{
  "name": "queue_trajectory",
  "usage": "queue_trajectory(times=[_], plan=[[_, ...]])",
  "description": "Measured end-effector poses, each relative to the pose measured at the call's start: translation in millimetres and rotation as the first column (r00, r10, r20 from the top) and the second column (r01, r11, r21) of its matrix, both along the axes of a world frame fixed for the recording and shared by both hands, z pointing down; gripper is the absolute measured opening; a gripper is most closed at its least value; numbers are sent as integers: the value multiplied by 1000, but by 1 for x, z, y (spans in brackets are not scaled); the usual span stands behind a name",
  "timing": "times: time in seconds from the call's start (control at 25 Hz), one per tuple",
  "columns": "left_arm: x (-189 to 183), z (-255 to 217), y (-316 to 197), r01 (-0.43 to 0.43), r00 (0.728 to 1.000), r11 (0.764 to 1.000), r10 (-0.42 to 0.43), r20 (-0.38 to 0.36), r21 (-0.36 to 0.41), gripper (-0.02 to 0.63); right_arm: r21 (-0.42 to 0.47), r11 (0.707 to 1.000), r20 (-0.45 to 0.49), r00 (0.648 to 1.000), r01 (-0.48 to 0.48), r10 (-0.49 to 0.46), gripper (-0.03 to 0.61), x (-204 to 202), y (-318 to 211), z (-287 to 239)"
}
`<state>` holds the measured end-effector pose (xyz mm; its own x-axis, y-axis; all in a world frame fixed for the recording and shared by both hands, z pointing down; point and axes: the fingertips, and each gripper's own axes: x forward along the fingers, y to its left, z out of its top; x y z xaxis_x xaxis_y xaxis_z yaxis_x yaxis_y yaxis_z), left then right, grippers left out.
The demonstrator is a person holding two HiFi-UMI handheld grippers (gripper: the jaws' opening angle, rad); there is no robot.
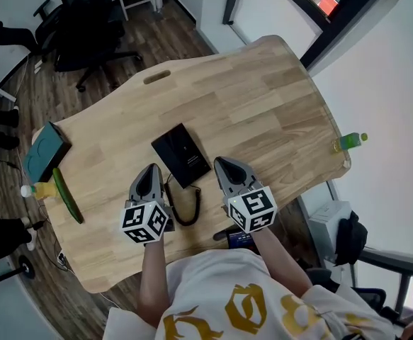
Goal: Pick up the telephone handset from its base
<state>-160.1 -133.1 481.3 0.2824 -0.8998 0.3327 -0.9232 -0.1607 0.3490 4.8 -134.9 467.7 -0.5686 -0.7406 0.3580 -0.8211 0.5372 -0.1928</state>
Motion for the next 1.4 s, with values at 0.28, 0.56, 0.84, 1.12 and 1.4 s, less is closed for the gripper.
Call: queue_trajectory(times=[0.28, 0.56, 0.84, 1.12, 1.4], plan=[[-5, 28, -3, 19, 1000, 998, -20, -10, -62, 5, -54, 998, -19, 999, 37, -38, 5, -8, -5, 21], [-6, 51, -3, 38, 999, 995, -40, -13, -92, 5, -93, 994, -16, 998, 55, -57, 5, -6, -6, 40], [1, 73, -5, 27, 999, 988, -31, -20, -154, 5, -141, 986, -14, 996, 86, -89, 5, -8, -6, 61], [13, 86, -14, -20, 994, 984, 1, -109, -176, 70, -168, 980, 2, 994, 110, -111, 5, -10, -18, 73], [25, 107, -20, -76, 987, 967, 38, -158, -243, 219, -195, 973, 4, 992, 123, -125, 5, -15, -29, 84]])
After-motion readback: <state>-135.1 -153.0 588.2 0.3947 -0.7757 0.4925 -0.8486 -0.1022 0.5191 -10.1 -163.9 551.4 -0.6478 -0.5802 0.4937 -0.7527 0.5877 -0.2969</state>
